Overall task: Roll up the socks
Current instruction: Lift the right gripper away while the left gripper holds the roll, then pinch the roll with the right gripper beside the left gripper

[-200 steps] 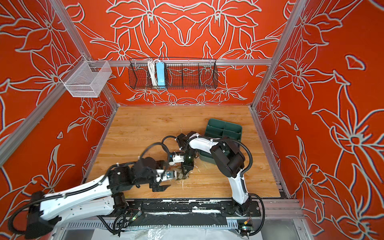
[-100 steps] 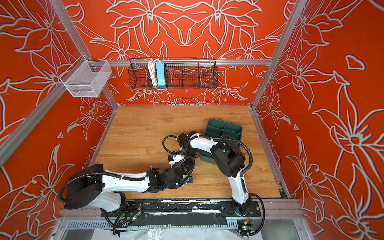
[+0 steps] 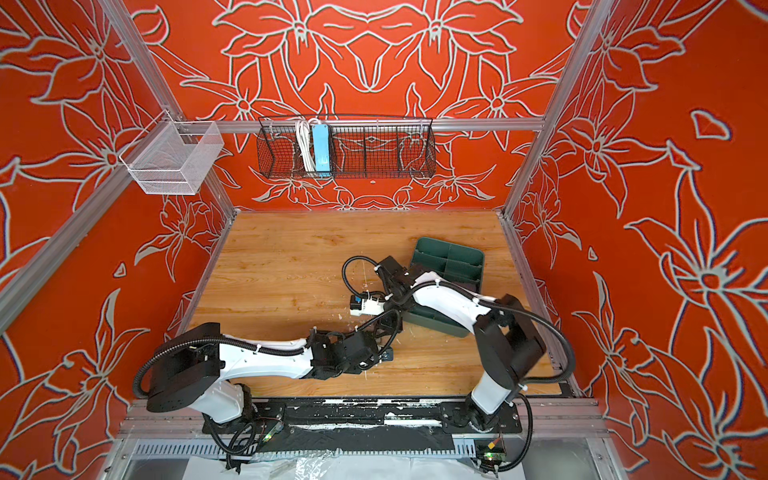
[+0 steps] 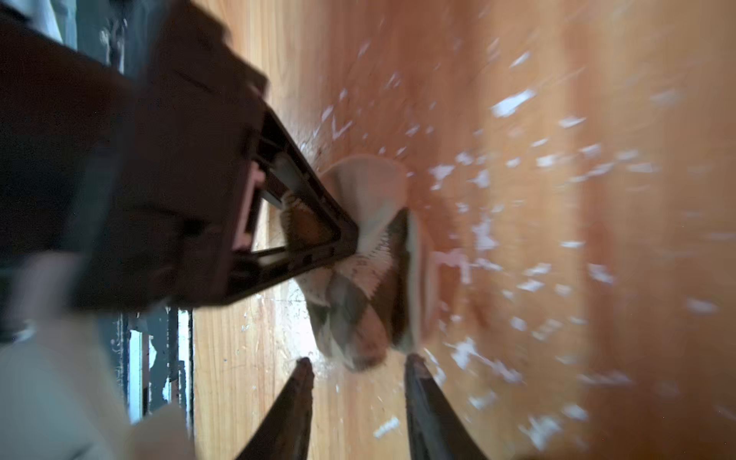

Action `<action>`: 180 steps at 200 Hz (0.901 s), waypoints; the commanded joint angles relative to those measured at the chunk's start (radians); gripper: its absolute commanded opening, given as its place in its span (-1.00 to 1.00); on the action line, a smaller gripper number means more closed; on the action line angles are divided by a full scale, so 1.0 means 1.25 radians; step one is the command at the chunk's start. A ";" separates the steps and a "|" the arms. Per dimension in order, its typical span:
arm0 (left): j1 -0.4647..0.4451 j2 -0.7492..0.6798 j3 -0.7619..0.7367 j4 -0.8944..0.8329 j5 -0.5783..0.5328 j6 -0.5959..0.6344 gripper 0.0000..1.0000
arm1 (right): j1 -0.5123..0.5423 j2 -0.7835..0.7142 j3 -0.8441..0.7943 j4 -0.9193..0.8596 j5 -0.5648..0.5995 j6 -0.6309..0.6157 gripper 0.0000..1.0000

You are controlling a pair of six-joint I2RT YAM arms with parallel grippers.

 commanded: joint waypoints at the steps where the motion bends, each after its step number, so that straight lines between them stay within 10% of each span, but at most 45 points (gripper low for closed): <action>1: 0.006 0.037 -0.009 -0.146 0.077 -0.012 -0.65 | -0.036 -0.081 -0.041 0.049 0.026 0.014 -0.19; 58: 0.172 0.073 0.192 -0.418 0.434 0.030 -0.53 | -0.136 -0.480 -0.225 0.447 0.361 0.202 -0.07; 115: 0.329 0.286 0.391 -0.604 0.698 0.063 -0.46 | -0.100 -0.751 -0.327 0.220 -0.089 0.001 0.11; 180: 0.385 0.344 0.439 -0.623 0.749 0.067 -0.43 | 0.264 -0.539 -0.479 0.409 0.419 -0.025 0.14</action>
